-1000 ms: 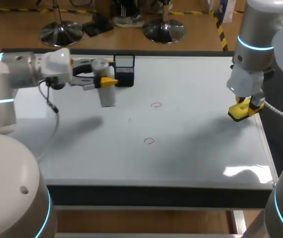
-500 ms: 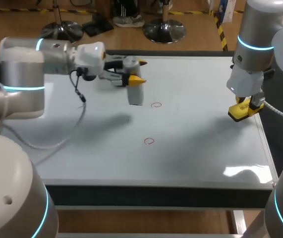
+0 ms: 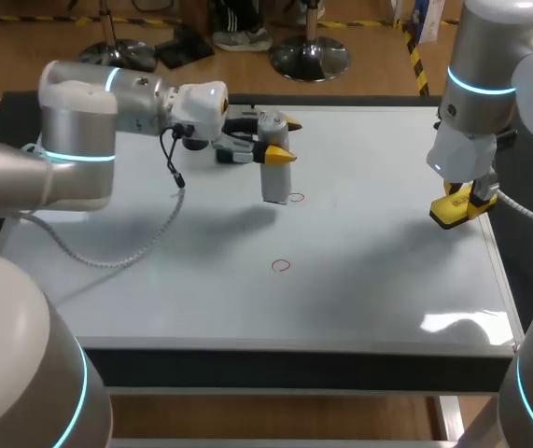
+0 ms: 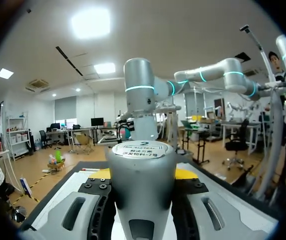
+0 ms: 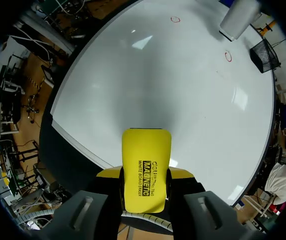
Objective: Pick up the inspection probe, press it on each red-marked spot on the whiteboard one by one, put down the probe, pick up the eraser, and wipe off all the red marks.
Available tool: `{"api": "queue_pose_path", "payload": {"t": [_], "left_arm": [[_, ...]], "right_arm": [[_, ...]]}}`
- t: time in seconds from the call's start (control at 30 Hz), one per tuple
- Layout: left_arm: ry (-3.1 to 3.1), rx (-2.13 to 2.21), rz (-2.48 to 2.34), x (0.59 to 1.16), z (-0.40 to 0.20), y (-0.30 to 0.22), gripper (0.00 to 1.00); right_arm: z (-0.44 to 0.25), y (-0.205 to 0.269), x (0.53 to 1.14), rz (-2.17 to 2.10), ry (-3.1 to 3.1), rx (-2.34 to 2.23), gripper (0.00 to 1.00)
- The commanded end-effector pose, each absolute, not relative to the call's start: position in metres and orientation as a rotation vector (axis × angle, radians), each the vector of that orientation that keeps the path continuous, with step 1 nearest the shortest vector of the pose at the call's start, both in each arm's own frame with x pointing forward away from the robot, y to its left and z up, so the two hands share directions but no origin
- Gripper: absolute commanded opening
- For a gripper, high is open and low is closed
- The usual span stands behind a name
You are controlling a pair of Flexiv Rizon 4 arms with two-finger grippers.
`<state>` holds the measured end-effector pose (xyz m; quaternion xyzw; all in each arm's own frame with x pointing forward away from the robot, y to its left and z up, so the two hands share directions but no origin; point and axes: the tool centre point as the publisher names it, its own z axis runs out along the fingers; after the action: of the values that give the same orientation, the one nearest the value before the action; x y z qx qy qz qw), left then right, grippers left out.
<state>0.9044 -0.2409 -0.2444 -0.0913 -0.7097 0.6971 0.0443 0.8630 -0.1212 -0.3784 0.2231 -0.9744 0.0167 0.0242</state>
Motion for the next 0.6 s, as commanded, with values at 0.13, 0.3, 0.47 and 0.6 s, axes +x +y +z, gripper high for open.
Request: {"api": "queue_pose_path", "payload": {"t": [0.13, 0.3, 0.47, 0.6], "left_arm": [[-2.106, -0.349, 2.081, 0.916, -0.255, -0.256, 0.0], [-2.106, -0.34, 2.077, 0.92, -0.26, -0.263, 0.0], [-2.106, -0.331, 2.079, 0.925, -0.266, -0.268, 0.0], [-2.106, -0.324, 2.073, 0.926, -0.269, -0.27, 0.0]], "right_arm": [[-0.378, -0.121, 0.864, 0.055, -3.012, 0.691, 0.0], [-0.378, -0.121, 0.864, 0.055, -3.012, 0.691, 0.0], [-0.378, -0.121, 0.864, 0.055, -3.012, 0.691, 0.0], [-0.378, -0.121, 0.864, 0.055, -3.012, 0.691, 0.0]]}}
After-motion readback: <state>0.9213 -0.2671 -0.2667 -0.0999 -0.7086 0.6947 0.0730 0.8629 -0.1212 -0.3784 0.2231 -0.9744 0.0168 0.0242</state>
